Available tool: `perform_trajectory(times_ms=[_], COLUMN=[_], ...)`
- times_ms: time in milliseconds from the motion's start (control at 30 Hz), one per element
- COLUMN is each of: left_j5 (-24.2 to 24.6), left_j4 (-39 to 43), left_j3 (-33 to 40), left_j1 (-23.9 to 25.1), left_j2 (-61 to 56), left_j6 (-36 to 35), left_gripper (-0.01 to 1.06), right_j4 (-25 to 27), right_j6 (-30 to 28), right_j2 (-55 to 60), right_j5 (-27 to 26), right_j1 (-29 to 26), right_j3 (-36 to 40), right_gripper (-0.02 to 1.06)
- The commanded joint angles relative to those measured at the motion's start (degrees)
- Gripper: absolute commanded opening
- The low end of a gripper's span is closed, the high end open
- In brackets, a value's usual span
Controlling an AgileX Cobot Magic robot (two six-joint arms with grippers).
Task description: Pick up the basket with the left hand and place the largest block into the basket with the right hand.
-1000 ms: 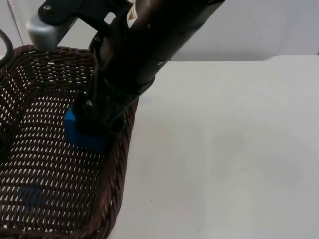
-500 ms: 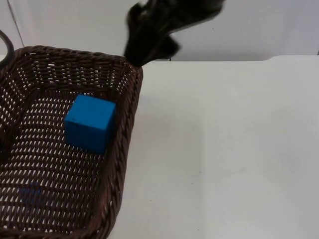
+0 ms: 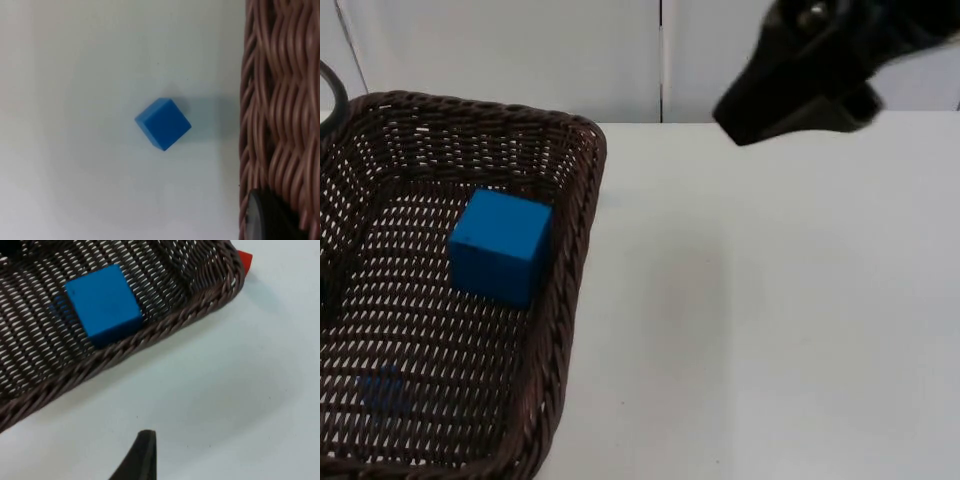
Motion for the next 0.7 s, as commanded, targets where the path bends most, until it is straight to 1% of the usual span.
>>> perform_trajectory(times_ms=[0, 100, 300, 500, 667], left_j5=[-0.2, -0.2, -0.3, 1.8, -1.7], left_j4=[-2.6, -3.1, -3.8, -5.4, -7.0], left_j3=[0.1, 0.1, 0.1, 0.1, 0.1], left_j1=[0.1, 0.1, 0.1, 0.0, -2.9], left_j2=[-0.4, -0.4, -0.4, -0.4, -0.4], left_j6=[-0.2, -0.2, -0.2, 0.4, 0.5], left_gripper=[0.00, 0.00, 0.00, 0.00, 0.00], right_j4=[0.0, 0.0, 0.1, 0.1, 0.4], right_j6=[0.6, 0.9, 1.5, 1.5, 1.5], right_j2=[-2.7, -4.4, -5.7, -5.7, -5.7], right_j5=[-0.9, -1.1, -1.8, -1.8, -2.7], right_j1=[-0.2, -0.2, -0.2, -0.2, -0.2], right_j3=[1.6, 2.8, 2.9, 2.9, 2.9], right_gripper=[0.90, 0.90, 0.90, 0.90, 0.90])
